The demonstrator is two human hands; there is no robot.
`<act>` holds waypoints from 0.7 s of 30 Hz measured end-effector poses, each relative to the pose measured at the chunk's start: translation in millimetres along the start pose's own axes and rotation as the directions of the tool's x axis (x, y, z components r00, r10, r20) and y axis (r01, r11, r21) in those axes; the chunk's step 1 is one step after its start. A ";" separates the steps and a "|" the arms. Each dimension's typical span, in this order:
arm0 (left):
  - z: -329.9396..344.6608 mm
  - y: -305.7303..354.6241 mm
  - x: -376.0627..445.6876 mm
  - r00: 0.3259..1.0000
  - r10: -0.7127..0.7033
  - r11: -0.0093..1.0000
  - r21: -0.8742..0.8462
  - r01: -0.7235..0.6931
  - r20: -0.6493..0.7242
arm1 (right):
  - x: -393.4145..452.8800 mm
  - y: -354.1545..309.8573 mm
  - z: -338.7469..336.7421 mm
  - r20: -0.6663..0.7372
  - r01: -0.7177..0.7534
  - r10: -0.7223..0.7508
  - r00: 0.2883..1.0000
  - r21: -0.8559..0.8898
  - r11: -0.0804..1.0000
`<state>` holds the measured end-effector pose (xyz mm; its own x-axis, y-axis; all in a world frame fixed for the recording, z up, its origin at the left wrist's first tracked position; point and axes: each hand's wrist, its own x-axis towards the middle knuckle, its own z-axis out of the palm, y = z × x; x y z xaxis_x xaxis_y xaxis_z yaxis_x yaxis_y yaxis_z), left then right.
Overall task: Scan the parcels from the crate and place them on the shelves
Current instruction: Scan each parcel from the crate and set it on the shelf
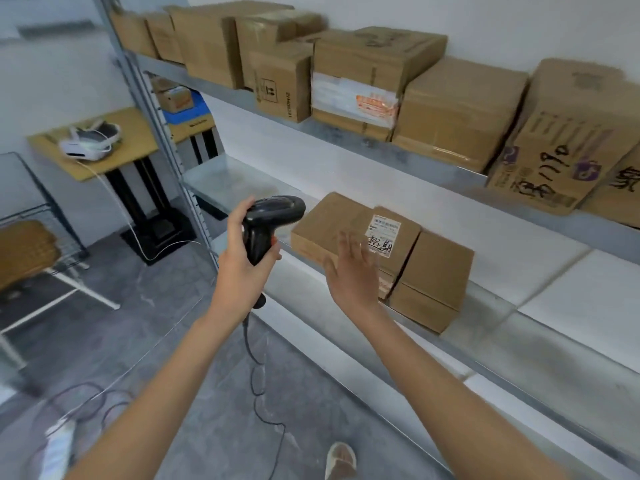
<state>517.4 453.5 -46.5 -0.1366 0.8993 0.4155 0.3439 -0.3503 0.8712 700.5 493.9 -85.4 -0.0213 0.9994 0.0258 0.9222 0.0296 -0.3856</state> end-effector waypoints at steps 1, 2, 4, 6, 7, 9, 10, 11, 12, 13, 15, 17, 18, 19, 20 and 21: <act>0.7 -5.5 4.8 1.000 -0.016 1.000 0.003 0.016 -0.010 | 9.8 -1.9 5.0 0.006 0.003 -0.003 1.000 -0.010 1.000; 1.8 -11.1 10.0 0.999 -0.031 0.999 0.007 0.031 -0.020 | 20.4 -3.8 9.7 0.015 0.004 -0.004 1.000 -0.014 1.000; 4.4 -22.6 21.1 0.998 -0.058 0.998 0.007 0.059 -0.039 | 42.6 -7.8 18.9 0.040 -0.003 0.003 0.999 -0.006 1.000; 9.2 -34.2 34.8 0.995 -0.085 0.996 0.014 0.086 -0.059 | 67.0 -10.5 29.8 0.059 -0.007 0.007 0.998 0.002 1.000; 11.4 -38.9 40.6 0.994 -0.096 0.995 0.019 0.097 -0.061 | 77.2 -11.6 34.0 0.064 -0.013 0.013 0.998 0.002 1.000; 19.5 -51.3 55.9 0.990 -0.127 0.991 0.027 0.129 -0.069 | 103.2 -11.6 44.1 0.068 -0.037 0.037 0.997 -0.003 0.999; 23.6 -56.1 63.8 0.988 -0.138 0.990 0.030 0.140 -0.069 | 115.7 -10.8 49.1 0.065 -0.052 0.052 0.997 -0.003 0.999; 27.8 -61.2 71.8 0.987 -0.147 0.988 0.032 0.150 -0.063 | 127.5 -9.6 54.3 0.066 -0.069 0.069 0.995 -0.001 0.998; 32.2 -67.0 79.7 0.986 -0.154 0.987 0.035 0.156 -0.055 | 138.4 -8.1 60.0 0.071 -0.085 0.084 0.994 0.003 0.996; 36.7 -73.0 86.8 0.986 -0.157 0.987 0.039 0.159 -0.048 | 147.9 -6.0 66.3 0.078 -0.098 0.097 0.992 0.010 0.995; 45.6 -84.7 98.1 0.986 -0.160 0.986 0.045 0.162 -0.046 | 164.6 -0.1 80.4 0.088 -0.126 0.121 0.989 0.045 0.991; 52.0 -96.0 107.5 0.983 -0.177 0.982 0.052 0.179 -0.046 | 178.8 5.4 93.7 0.096 -0.163 0.155 0.983 0.083 0.983; 54.5 -102.2 111.6 0.981 -0.189 0.980 0.056 0.191 -0.042 | 184.6 7.6 99.5 0.100 -0.184 0.175 0.979 0.089 0.979; 56.5 -108.5 114.9 0.979 -0.201 0.977 0.058 0.203 -0.038 | 188.9 9.5 104.4 0.105 -0.206 0.197 0.975 0.083 0.975; 58.0 -114.1 117.6 0.976 -0.214 0.975 0.059 0.216 -0.036 | 192.6 11.1 108.5 0.110 -0.225 0.217 0.970 0.068 0.972; 59.1 -119.1 120.6 0.974 -0.225 0.972 0.060 0.227 -0.039 | 196.5 12.2 111.9 0.116 -0.242 0.235 0.965 0.053 0.969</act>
<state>514.9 619.2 -115.6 -0.2466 0.9441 0.2189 0.3593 -0.1207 0.9254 664.4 692.4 -188.3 0.1515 0.9733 -0.1727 0.8779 -0.2128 -0.4289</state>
